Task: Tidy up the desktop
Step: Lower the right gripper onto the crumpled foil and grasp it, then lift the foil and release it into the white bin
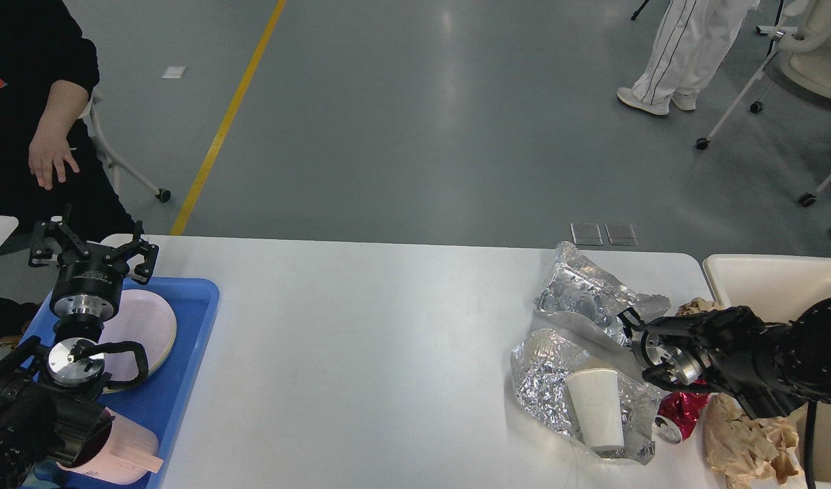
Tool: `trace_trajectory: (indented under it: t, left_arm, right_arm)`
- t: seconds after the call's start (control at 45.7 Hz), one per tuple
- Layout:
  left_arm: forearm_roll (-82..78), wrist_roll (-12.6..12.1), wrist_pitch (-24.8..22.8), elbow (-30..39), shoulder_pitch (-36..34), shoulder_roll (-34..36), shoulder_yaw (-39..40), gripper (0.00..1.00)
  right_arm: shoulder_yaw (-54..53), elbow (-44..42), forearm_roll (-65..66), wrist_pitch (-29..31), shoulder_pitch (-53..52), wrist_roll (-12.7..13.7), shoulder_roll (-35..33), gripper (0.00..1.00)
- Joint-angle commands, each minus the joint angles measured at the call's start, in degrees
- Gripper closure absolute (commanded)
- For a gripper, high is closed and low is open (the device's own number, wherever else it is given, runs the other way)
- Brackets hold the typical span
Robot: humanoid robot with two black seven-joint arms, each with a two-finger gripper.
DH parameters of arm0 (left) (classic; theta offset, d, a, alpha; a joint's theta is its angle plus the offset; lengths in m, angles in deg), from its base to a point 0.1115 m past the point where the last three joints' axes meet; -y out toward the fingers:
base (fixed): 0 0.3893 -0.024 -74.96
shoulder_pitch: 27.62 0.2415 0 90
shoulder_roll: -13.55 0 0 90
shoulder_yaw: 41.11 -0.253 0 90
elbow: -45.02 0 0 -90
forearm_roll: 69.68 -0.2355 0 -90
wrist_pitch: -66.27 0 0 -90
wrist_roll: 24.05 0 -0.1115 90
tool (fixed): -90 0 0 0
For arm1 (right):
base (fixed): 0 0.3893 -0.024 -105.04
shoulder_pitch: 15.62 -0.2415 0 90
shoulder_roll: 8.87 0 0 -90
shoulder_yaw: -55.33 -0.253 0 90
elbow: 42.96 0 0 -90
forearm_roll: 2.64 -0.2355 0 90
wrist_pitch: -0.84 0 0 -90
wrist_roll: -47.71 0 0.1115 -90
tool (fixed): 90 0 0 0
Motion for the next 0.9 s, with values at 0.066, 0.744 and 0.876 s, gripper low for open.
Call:
trace_trajectory:
  t: [0.066, 0.744, 0.876]
  left_arm:
    - [0.0, 0.0, 0.01, 0.0, 0.0, -0.09, 0.0, 0.04]
    - [0.0, 0.0, 0.01, 0.0, 0.01, 0.0, 0.0, 0.04]
    - [0.0, 0.0, 0.01, 0.0, 0.01, 0.0, 0.0, 0.04]
  right_arm:
    - [-1.79, 0.56, 0.0, 0.61, -1.2, 0.0, 0.01, 1.0]
    - [11.91, 23.5, 1.14, 25.56, -44.16, 2.11, -15.46, 1.0]
    - [14.81, 23.42, 1.14, 34.0, -53.3, 2.11, -17.04, 1.0]
